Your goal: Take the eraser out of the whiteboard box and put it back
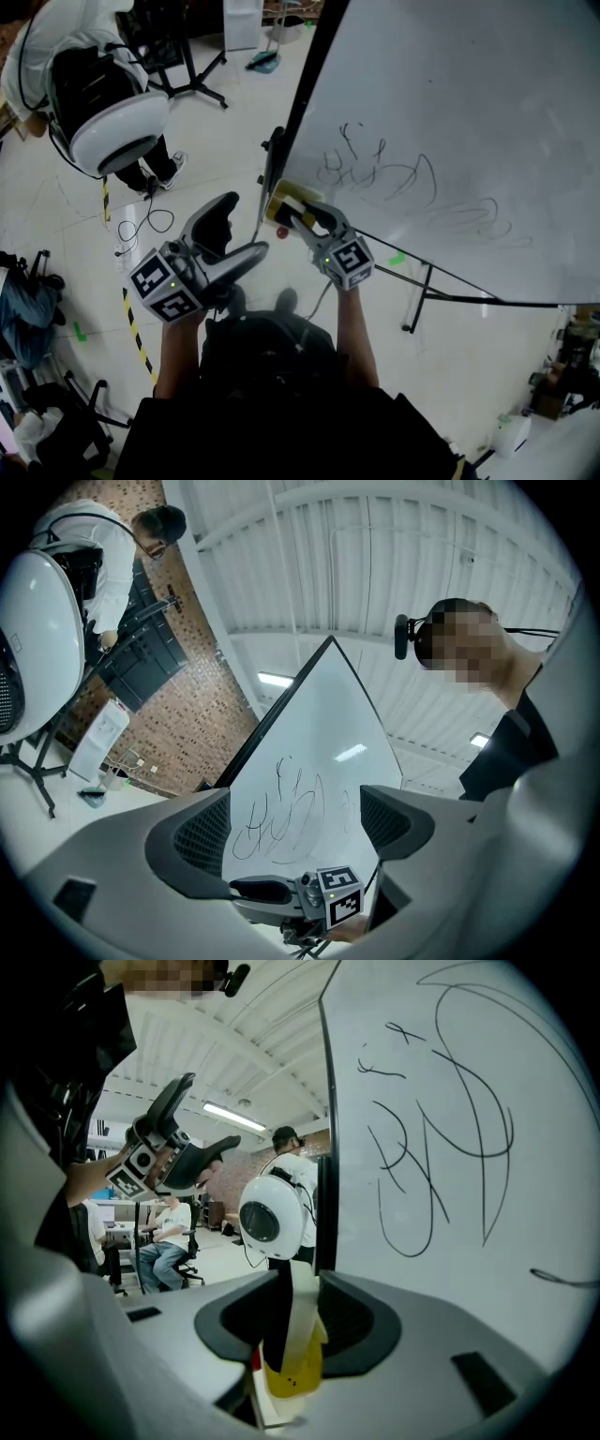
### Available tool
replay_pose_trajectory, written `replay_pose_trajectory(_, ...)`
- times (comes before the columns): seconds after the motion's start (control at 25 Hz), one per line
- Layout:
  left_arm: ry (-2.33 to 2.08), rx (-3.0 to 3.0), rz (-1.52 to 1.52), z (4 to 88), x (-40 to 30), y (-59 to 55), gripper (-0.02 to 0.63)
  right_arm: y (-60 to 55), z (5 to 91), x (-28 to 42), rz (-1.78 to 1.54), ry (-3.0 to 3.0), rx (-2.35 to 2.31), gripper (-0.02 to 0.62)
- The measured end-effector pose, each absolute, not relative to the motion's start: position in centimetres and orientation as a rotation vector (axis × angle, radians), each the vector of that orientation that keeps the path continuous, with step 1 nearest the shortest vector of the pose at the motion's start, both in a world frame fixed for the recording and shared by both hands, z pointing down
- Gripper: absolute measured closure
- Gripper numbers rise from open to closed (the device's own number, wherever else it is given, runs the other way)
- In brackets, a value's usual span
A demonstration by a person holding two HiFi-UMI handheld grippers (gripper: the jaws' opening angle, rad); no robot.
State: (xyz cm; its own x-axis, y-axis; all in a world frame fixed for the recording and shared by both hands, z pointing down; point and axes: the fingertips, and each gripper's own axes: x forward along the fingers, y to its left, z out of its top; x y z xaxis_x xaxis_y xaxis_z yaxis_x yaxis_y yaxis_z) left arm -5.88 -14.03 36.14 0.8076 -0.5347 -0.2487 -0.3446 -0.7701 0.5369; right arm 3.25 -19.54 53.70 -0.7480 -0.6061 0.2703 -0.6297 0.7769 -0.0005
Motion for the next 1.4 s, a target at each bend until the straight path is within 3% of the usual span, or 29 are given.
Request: replay_pose_trajectory(1.4,-0.648,2.507,-0.527,36.3,-5.4,-13.7,0.176,-19.3,56.1,3.3,0.143,-2.653,0.959,0.43)
